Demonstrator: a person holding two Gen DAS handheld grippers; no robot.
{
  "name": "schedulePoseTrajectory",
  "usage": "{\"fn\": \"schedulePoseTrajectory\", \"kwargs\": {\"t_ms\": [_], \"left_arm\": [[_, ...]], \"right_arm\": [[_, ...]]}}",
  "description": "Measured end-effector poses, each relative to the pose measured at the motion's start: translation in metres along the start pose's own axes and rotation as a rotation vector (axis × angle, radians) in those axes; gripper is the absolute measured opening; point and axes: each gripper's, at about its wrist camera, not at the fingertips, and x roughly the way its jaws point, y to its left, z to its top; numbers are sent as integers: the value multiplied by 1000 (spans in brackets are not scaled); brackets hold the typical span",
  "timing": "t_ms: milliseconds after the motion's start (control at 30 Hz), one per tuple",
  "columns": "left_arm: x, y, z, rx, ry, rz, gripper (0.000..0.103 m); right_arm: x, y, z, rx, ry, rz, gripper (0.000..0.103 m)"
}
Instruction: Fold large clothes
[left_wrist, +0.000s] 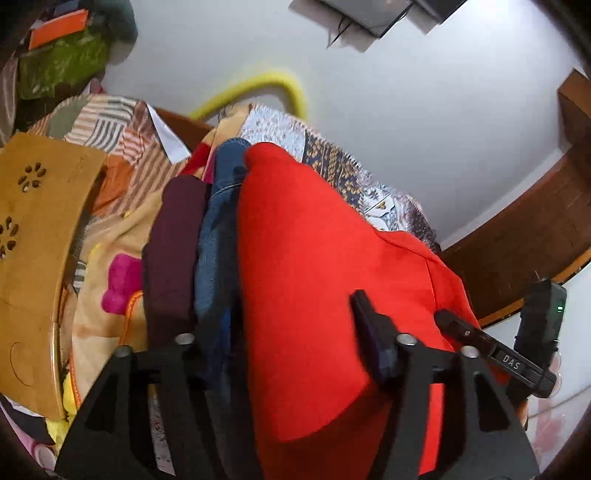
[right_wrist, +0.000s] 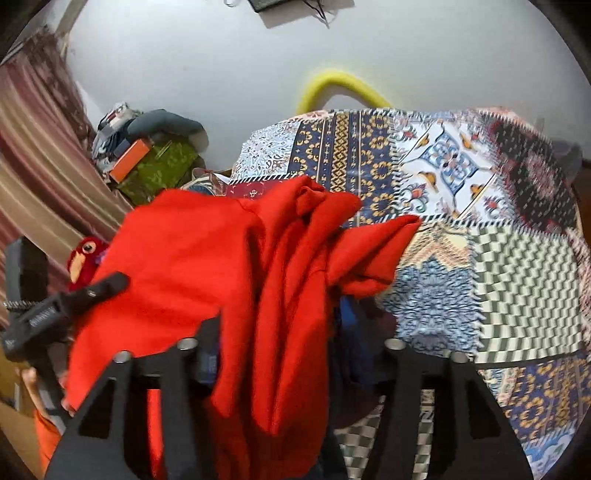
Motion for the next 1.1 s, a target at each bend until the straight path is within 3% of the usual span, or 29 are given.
{"fn": "schedulePoseTrajectory", "kwargs": {"t_ms": [33,233,400,533,633,900,1100], "left_arm": [[-4,1,-2,9,-9,20,73],[-57,-14,-31,76,-64,93,79],[-86,-34,-64,164,-36,179,80],[-115,-59,-94,250,-64,243,80],[-147,-82,-109,287,-114,241,80],[-251,-158,-156,434,-363,255,80],[-324,-212,-215,537,-603,233,80]], "right_arm": [[-9,2,-5,-28,-1,-16,59],[-47,12,-29,-148,-17,-99,63],[-72,19,-44,-182,-32,-80,63],[-114,38,-59,-226,-107,-70,63],[-149,53,-66,-258,-188,-47,63],[-247,83,-101,-283,-446,22,63],[-298,98,-139,-295,-612,59,63]]}}
